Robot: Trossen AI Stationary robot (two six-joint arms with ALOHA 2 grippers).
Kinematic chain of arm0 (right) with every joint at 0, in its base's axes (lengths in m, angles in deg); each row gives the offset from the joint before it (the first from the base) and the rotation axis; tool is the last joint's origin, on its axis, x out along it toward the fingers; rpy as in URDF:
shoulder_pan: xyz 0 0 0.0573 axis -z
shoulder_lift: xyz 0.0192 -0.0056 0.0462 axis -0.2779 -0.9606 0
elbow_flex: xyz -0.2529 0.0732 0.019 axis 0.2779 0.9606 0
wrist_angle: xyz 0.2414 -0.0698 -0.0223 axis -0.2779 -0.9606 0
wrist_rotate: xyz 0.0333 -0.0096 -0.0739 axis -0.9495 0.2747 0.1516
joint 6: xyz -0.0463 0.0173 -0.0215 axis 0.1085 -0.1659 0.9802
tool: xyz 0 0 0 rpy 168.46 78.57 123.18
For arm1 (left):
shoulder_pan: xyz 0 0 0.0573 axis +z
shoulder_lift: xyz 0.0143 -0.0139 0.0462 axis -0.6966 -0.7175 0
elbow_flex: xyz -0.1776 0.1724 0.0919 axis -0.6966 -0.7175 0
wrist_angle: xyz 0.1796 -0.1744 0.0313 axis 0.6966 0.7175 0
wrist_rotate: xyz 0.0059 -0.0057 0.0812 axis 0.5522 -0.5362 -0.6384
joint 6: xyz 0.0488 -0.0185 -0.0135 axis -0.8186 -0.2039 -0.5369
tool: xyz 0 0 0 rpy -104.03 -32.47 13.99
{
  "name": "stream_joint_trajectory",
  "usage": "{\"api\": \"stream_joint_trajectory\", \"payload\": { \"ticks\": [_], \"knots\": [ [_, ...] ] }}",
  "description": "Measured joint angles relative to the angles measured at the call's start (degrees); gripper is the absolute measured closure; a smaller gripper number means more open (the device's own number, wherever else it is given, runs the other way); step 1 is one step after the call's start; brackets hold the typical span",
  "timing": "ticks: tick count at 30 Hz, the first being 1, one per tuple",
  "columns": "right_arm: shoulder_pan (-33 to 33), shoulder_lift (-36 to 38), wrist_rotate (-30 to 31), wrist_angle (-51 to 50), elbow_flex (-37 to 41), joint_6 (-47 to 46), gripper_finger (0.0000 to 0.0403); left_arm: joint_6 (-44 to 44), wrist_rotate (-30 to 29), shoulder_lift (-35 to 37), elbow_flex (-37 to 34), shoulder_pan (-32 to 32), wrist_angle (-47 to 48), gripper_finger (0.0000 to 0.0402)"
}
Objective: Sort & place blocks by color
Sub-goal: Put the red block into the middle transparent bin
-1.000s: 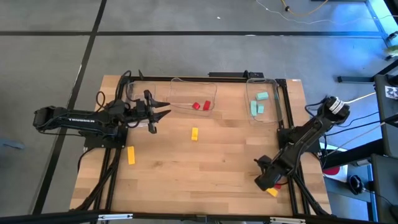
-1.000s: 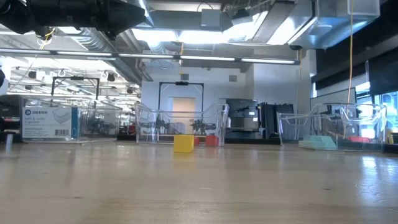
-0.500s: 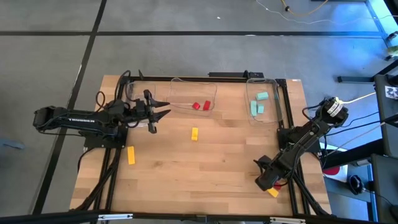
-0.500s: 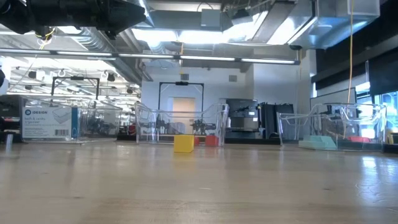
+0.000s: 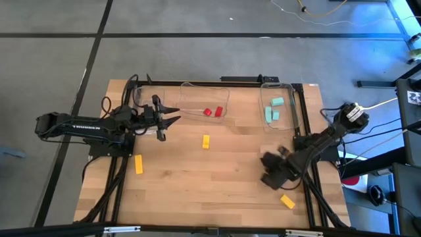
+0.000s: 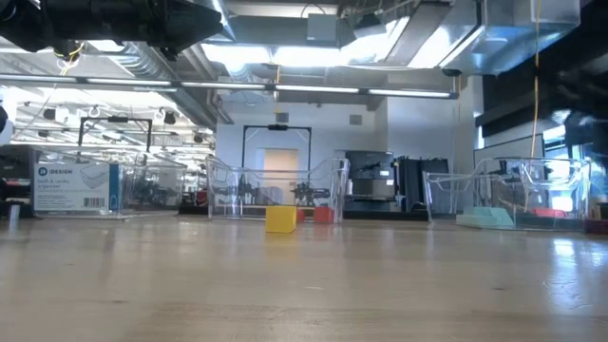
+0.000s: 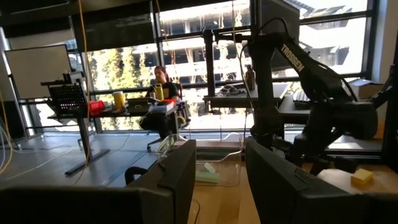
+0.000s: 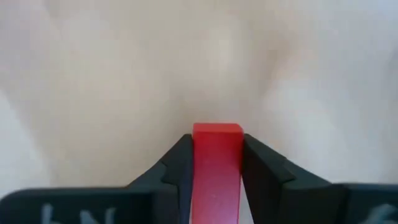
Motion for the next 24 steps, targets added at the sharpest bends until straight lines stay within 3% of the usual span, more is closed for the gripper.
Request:
{"api": "stream_joint_trajectory", "payload": {
  "ticks": [3, 6, 8, 13, 15, 18, 24],
  "knots": [
    [3.7, 1.3, 14.2, 4.8, -2.4, 11.1, 0.0299, 0.2, 0.0, 0.0, 0.0, 0.0, 0.0, 0.0271],
    [10.5, 2.0, 16.8, 14.9, -2.6, 27.2, 0.0299, 0.4, 0.0, 0.0, 0.0, 0.0, 0.1, 0.0271],
    [15.7, 2.1, 12.3, 26.5, -2.0, 38.9, 0.0299, 0.6, 0.0, 0.0, 0.0, 0.0, 0.1, 0.0271],
    [29.5, 1.3, -10.9, 61.6, 3.1, 62.9, 0.0299, 0.6, 0.0, 0.0, 0.0, 0.0, 0.1, 0.0271],
    [34.5, 0.9, -17.6, 73.0, 4.7, 66.8, 0.0299, 0.6, 0.0, 0.0, 0.0, 0.0, 0.5, 0.0271],
    [41.6, 0.4, -22.6, 84.0, 5.6, 70.5, 0.0299, 0.6, 0.0, 0.0, 0.0, 0.0, 0.5, 0.0271],
    [50.4, 0.5, -35.2, 96.1, 2.8, 72.8, 0.0299, 0.6, 0.0, 0.0, 0.0, 0.0, 1.1, 0.0271]
  ]
}}
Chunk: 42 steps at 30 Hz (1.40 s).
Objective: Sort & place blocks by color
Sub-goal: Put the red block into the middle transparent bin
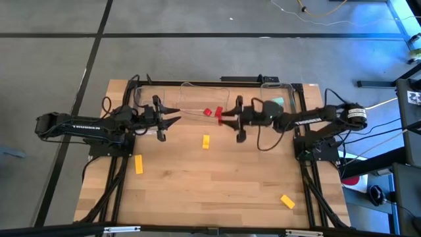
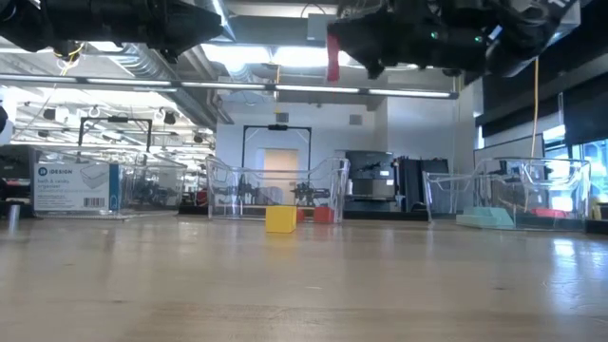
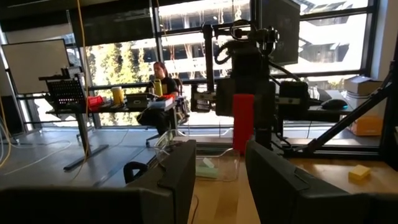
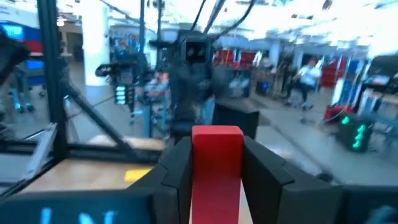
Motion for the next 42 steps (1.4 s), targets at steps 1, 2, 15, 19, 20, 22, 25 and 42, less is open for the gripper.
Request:
{"api": "stream_joint_trajectory", "payload": {
  "ticks": [1, 2, 15, 19, 20, 22, 25, 42],
  "knots": [
    [0.7, 0.0, -0.7, 0.1, -0.6, 0.4, 0.0299, 0.0, 0.0, 0.0, 0.0, 0.0, 0.1, 0.0271],
    [1.3, 0.0, -1.1, 0.1, -0.9, 0.9, 0.0299, 0.0, 0.0, 0.0, 0.0, 0.0, 0.2, 0.0271],
    [1.5, 0.0, -1.3, -2.9, -1.0, 2.6, 0.0299, 3.0, 1.6, 0.0, 0.0, 0.0, 0.3, 0.0271],
    [1.6, -1.6, 8.5, -2.8, -1.2, 3.5, 0.0299, 3.0, 1.6, 0.0, 0.0, 0.0, 0.2, 0.0271],
    [1.7, -2.9, 11.8, -3.0, -1.2, 3.5, 0.0299, 3.0, 1.5, 0.0, 0.0, 0.0, 0.1, 0.0271],
    [2.2, -6.0, 17.0, -2.8, -1.3, 3.5, 0.0299, 3.0, 1.3, 0.0, 0.0, 0.0, 0.0, 0.0271],
    [3.4, -12.1, 22.1, -2.5, -2.9, 3.0, 0.0299, 3.0, 1.1, 0.0, 0.0, 0.0, 0.0, 0.0271],
    [6.0, -21.1, 30.7, -12.1, -11.1, -2.8, 0.0296, 3.0, 1.6, 0.0, 0.0, 0.0, 0.7, 0.0271]
  ]
}}
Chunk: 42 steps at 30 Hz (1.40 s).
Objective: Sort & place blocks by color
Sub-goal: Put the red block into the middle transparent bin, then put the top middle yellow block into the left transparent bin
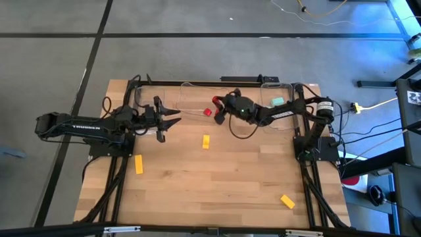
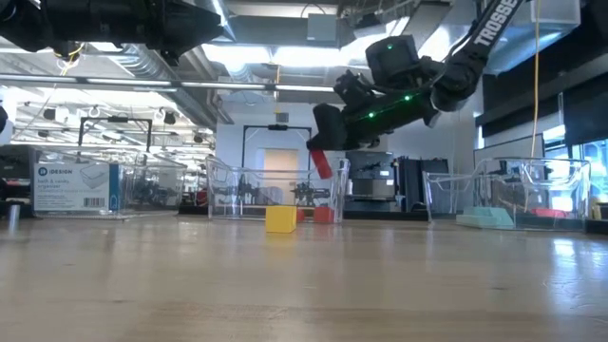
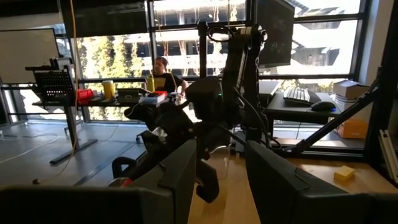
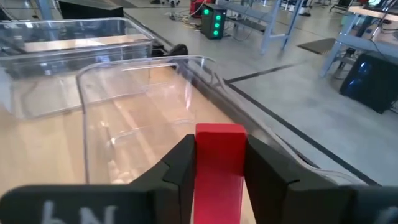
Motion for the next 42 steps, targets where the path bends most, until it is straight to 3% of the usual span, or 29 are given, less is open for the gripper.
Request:
{"api": "stream_joint_trajectory", "payload": {
  "ticks": [7, 11, 17, 22, 26, 30, 34, 42],
  "knots": [
    [0.0, 0.0, -0.2, 0.0, 0.0, 0.2, 0.0194, 0.0, 0.0, 0.0, 0.0, 0.0, 0.0, 0.0271],
    [0.0, 0.8, -0.2, -0.1, 0.0, 0.4, 0.0165, 0.0, 0.0, 0.0, 0.0, 0.0, 0.0, 0.0271],
    [-0.3, 7.0, -1.1, -5.1, 1.1, 2.2, 0.0163, 1.1, 0.0, 0.0, 0.0, 0.0, 1.0, 0.0271],
    [-0.3, 17.3, -7.2, -5.2, 7.1, 3.1, 0.0168, 1.1, 0.0, 0.0, 0.0, 0.0, 2.3, 0.0271],
    [-0.3, 27.4, -12.3, 3.2, 16.1, 3.0, 0.0168, 1.1, 0.0, 0.0, 0.0, 0.0, 2.9, 0.0271],
    [-0.3, 34.8, -22.6, 16.8, 24.2, 0.0, 0.0168, 1.0, 0.0, 0.0, 0.0, 0.0, 2.4, 0.0271],
    [-0.6, 38.1, -29.5, 21.8, 27.5, -1.2, 0.0168, -1.1, -0.5, 0.0, 0.0, 0.0, 2.4, 0.0271],
    [-1.2, 38.7, -30.2, 21.4, 27.9, 0.3, 0.0168, -2.0, -1.6, 0.0, 0.0, 0.0, 1.6, 0.0271]
  ]
}}
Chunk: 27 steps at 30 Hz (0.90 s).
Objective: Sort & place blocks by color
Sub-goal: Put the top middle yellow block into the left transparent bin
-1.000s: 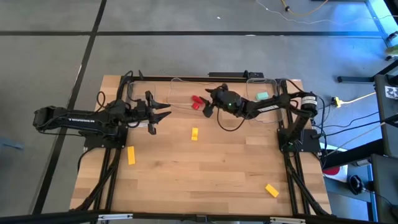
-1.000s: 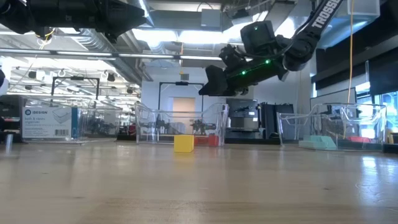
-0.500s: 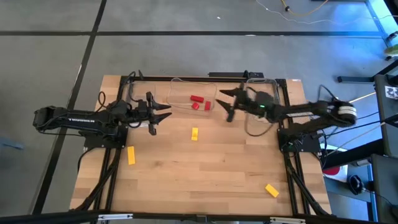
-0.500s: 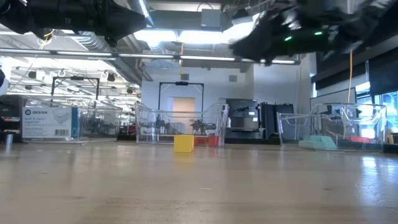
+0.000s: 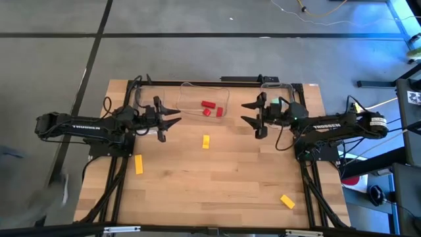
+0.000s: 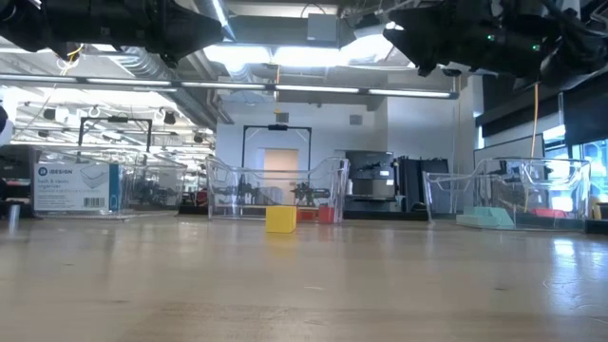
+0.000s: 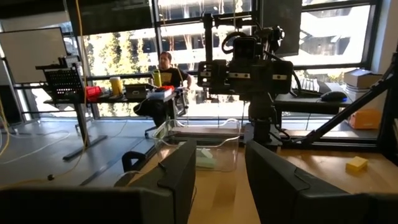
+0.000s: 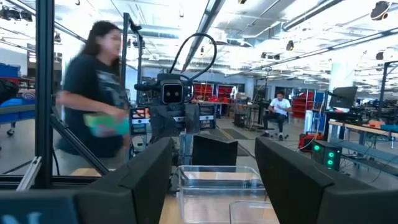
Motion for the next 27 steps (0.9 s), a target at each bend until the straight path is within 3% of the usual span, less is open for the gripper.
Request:
{"api": "stream_joint_trajectory", "payload": {
  "ticks": [8, 12, 16, 22, 27],
  "knots": [
    [0.0, 0.0, 0.5, -0.1, 0.0, 0.0, 0.0168, 0.4, -0.3, 0.0, 0.0, 0.0, 0.0, 0.0271],
    [0.0, 0.0, 4.0, -0.1, 0.0, 0.0, 0.0168, 5.9, -0.8, -1.3, 1.0, 0.0, 2.6, 0.0271],
    [0.0, 0.0, 5.1, -0.1, 0.0, 0.2, 0.0168, 7.9, -3.1, -8.5, 6.0, 0.0, 12.4, 0.0271],
    [0.0, -0.1, 5.1, -0.1, 0.0, 0.4, 0.0168, 12.0, -3.2, -20.9, 12.7, -1.7, 15.2, 0.0270],
    [0.0, -0.1, 5.1, -1.1, -0.1, -0.3, 0.0168, 21.9, -1.5, -28.9, 16.0, -3.0, 19.4, 0.0250]
  ]
}}
